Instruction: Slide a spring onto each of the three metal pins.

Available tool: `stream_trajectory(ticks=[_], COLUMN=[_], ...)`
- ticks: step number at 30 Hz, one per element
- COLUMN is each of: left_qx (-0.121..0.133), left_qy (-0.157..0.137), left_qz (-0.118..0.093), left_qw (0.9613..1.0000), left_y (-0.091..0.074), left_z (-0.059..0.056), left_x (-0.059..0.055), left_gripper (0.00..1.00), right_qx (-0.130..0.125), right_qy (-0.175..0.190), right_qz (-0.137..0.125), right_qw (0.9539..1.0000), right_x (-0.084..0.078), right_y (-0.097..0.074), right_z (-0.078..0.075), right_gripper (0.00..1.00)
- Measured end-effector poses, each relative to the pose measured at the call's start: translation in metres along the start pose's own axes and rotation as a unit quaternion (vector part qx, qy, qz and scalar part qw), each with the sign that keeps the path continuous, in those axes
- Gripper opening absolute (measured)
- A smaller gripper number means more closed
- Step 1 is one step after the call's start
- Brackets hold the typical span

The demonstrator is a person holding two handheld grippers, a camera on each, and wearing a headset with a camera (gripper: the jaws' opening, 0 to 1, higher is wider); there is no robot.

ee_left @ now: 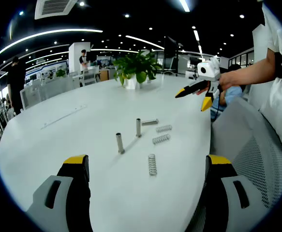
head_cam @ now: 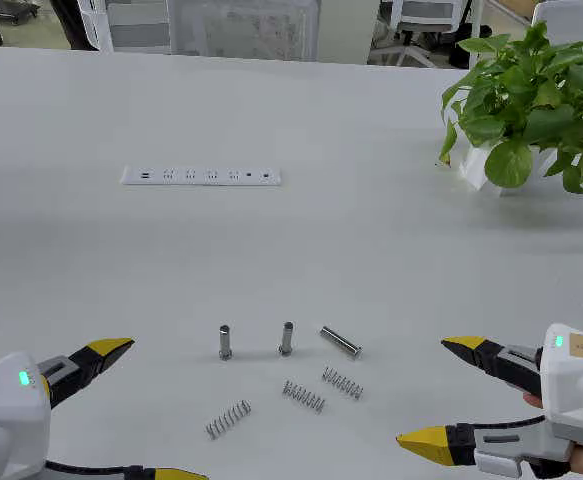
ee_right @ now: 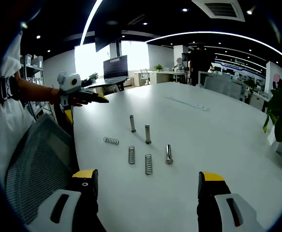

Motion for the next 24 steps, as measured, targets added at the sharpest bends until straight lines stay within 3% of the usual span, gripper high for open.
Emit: stream_trajectory(ticks=[24], left_qx=[-0.007], left_qy=[-0.004], left_qz=[-0.002], left_qw=[1.0000], left_y=[0.0039], left_z=[-0.0054], left_x=[0.0021], left_gripper=[0.99], right_qx=[0.004], right_qy=[-0.004], right_qz=[0.006], right_qw=[1.0000], right_x=[0.0010], right_y=[0.0020], right_z=[-0.0009], right_gripper=[0.84])
Point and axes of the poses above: the centre of the closed fingertips' face, and the gripper's own axes: y roughly forward along the fingers, z roughly to its left, x roughly out of its top, the point moved 6 cm from there along -y, roughly backward along the fingers, and after that the axes turned 10 degrees about -x, right-handed, at the moved point
